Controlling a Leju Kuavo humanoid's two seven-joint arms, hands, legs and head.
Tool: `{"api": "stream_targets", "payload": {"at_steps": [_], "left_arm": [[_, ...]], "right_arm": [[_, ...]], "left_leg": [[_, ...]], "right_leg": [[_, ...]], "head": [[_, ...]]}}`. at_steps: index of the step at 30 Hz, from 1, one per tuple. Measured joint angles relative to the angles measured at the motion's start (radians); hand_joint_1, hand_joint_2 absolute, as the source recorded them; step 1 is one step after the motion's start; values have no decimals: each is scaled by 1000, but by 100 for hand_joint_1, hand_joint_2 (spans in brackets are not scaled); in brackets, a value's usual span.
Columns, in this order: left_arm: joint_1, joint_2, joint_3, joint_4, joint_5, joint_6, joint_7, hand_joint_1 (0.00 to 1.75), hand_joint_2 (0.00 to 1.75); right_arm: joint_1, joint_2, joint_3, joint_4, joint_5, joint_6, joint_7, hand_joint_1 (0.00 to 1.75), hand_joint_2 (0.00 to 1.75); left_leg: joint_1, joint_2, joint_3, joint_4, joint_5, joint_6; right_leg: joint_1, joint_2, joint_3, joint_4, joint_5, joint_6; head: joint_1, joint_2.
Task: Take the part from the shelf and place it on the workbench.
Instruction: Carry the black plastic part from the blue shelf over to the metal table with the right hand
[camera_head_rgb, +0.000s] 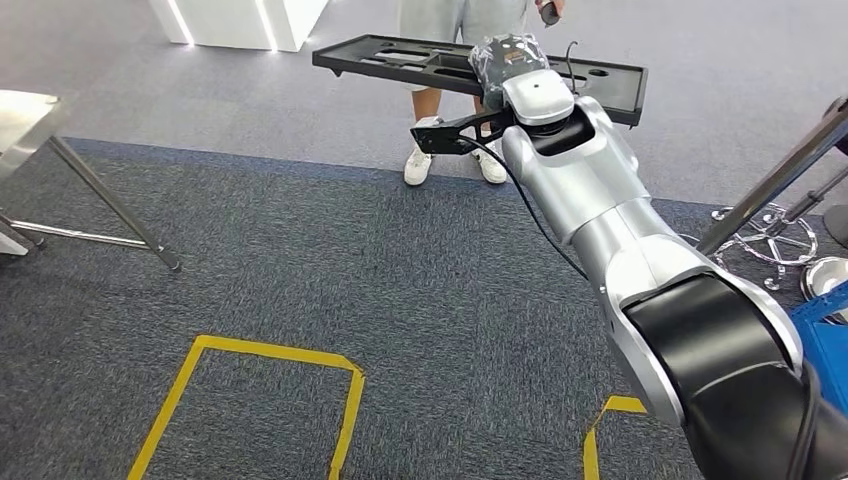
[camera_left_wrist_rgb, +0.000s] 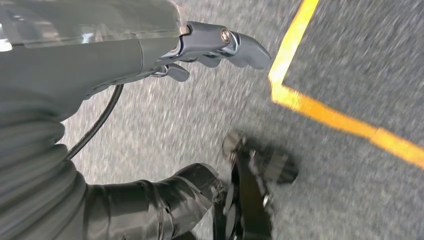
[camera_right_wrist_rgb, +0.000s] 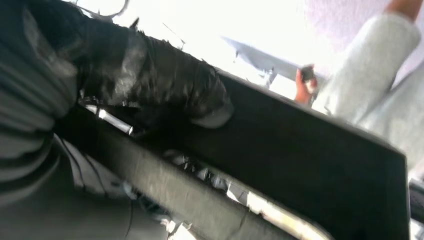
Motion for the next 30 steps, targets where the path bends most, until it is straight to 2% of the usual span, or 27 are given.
{"api": "stream_targets", "payload": {"at_steps": [1, 2, 3, 4, 5, 6, 7, 8, 9, 10, 11, 13, 14, 15, 17, 18, 19, 21, 22, 23, 24, 25, 26, 28, 29, 30], "left_arm": [[2, 1, 1, 0, 0, 1, 0, 0, 175], [4, 1, 2, 0, -1, 2, 1, 0, 175], [6, 0, 2, 0, -1, 2, 1, 0, 175], [7, -1, 3, -1, -2, 3, 1, 0, 175], [7, -3, 3, -1, -2, 3, 1, 0, 175], [5, -4, 4, -1, -2, 3, 1, 0, 175], [3, -4, 4, -1, -2, 2, 1, 0, 175], [2, -4, 4, -1, -2, 2, 1, 0, 175], [2, -4, 4, -1, -2, 1, 1, 0, 175], [2, -4, 4, -1, -2, 1, 1, 0, 175], [2, -4, 4, -1, -2, 0, 1, 0, 175], [1, -3, 5, -1, -1, -2, 2, 0, 175], [0, -3, 5, -1, 0, -4, 2, 0, 175], [-1, -2, 6, -1, 0, -6, 3, 0, 175], [1, 0, 7, -1, 1, -8, 7, 0, 175], [3, 1, 7, -1, 1, -8, 10, 0, 175], [3, 1, 7, -1, 1, -7, 14, 0, 175], [2, 0, 8, -2, 1, -3, 18, 0, 175], [1, 0, 9, -2, 1, -1, 19, 0, 175], [1, 0, 10, -2, 1, 0, 18, 0, 175], [0, 0, 10, -2, 1, 0, 17, 0, 175], [1, 0, 11, -2, 1, 0, 15, 0, 175], [1, 0, 12, -2, 1, 0, 15, 0, 175], [4, -1, 14, -2, 1, 0, 13, 0, 175], [4, -1, 14, -2, 1, -1, 11, 0, 175], [5, -1, 15, -2, 1, -2, 9, 0, 175]], "right_arm": [[1, 4, 0, -2, 0, 0, -1, 175, 175], [2, 8, 0, -5, 0, -1, -2, 175, 175], [1, 11, 0, -7, 0, -1, -2, 175, 175], [-1, 13, 0, -10, 0, -1, -2, 175, 175], [-3, 15, 0, -12, 0, -1, -3, 175, 175], [-4, 15, 0, -13, 0, 0, -4, 175, 175], [-4, 15, 0, -14, -1, 0, -5, 175, 175], [-4, 15, 0, -14, -1, 2, -6, 175, 175], [-3, 16, 0, -14, -1, 3, -7, 175, 175], [-3, 17, 0, -14, -2, 3, -8, 175, 175], [-4, 19, 0, -14, -2, 4, -9, 175, 175], [-6, 20, 0, -17, -2, 4, -9, 175, 175], [-6, 21, 0, -18, -2, 5, -9, 175, 175], [-6, 22, 0, -19, -3, 6, -9, 175, 175], [-6, 27, 0, -19, -3, 9, -9, 175, 175], [-6, 31, 0, -19, -3, 10, -8, 175, 175], [-8, 33, 0, -19, -3, 10, -7, 175, 175], [-11, 35, 0, -18, -4, 10, -5, 175, 175], [-11, 35, 0, -17, -4, 10, -4, 175, 175], [-10, 35, 0, -16, -4, 10, -4, 175, 175], [-9, 35, 0, -16, -4, 10, -4, 175, 175], [-8, 35, 0, -15, -4, 10, -4, 175, 175], [-9, 35, 0, -15, -4, 10, -3, 175, 175], [-12, 33, 0, -15, -4, 10, -4, 175, 175], [-13, 32, 0, -15, -4, 10, -4, 175, 175], [-14, 32, 0, -15, -4, 10, -6, 175, 175]], "left_leg": [[3, -12, -4, -3, 4, -7], [5, -9, -8, -2, 5, -12], [4, 11, -14, 8, -1, -18], [2, 42, -28, 37, -17, -21], [0, 78, -50, 86, -42, -24], [0, 105, -80, 150, -71, -27], [1, 116, -111, 213, -95, -28], [2, 121, -131, 254, -106, -27], [1, 122, -136, 263, -101, -25], [0, 124, -121, 232, -79, -21], [-4, 133, -86, 169, -47, -15], [-21, 178, -15, 38, -6, 1], [-30, 193, 5, -2, 1, 8], [-37, 199, 11, -16, -2, 14], [-38, 175, 14, -29, 4, 23], [-35, 164, 19, -37, 7, 27], [-32, 154, 24, -45, 11, 32], [-29, 133, 31, -52, 13, 39], [-29, 120, 31, -50, 12, 42], [-28, 105, 31, -48, 11, 43], [-28, 89, 31, -44, 10, 44], [-26, 72, 31, -39, 7, 43], [-24, 55, 31, -32, 3, 40], [-19, 27, 24, -14, -6, 30], [-17, 16, 18, -7, -8, 24], [-13, 4, 11, -4, -8, 18]], "right_leg": [[1, -12, 1, -3, 1, -7], [2, -25, 3, -8, 3, -14], [2, -37, 7, -14, 7, -21], [2, -48, 10, -19, 9, -28], [4, -60, 13, -23, 10, -33], [8, -72, 15, -24, 9, -36], [12, -86, 16, -25, 8, -39], [15, -100, 16, -25, 6, -41], [18, -113, 17, -25, 5, -42], [21, -125, 18, -25, 3, -43], [23, -136, 20, -25, 1, -44], [26, -158, 25, -26, -4, -41], [27, -169, 27, -28, -6, -38], [28, -179, 28, -30, -7, -35], [27, -194, 31, -32, -11, -26], [25, -181, 29, -25, -18, -22], [24, -157, 19, -1, -34, -20], [21, -100, -29, 103, -85, -17], [20, -86, -63, 168, -110, -16], [19, -80, -90, 217, -121, -14], [17, -77, -104, 234, -114, -11], [15, -75, -100, 215, -88, -9], [11, -69, -80, 162, -49, -7], [3, -26, -30, 48, 2, -5], [1, -6, -15, 15, 10, -5], [3, 6, -9, 2, 6, -6]], "head": [[0, 0], [0, 0], [-1, 0], [-3, 0], [-4, 0], [-5, 0], [-5, 0], [-5, 0], [-5, 0], [-5, 0], [-5, 0], [-5, 0], [-5, 0], [-5, 0], [-4, 0], [-4, 0], [-3, 0], [-2, 0], [-2, 0], [-2, 0], [-2, 0], [-2, 0], [-2, 0], [-2, 0], [-2, 0], [-2, 0]]}}
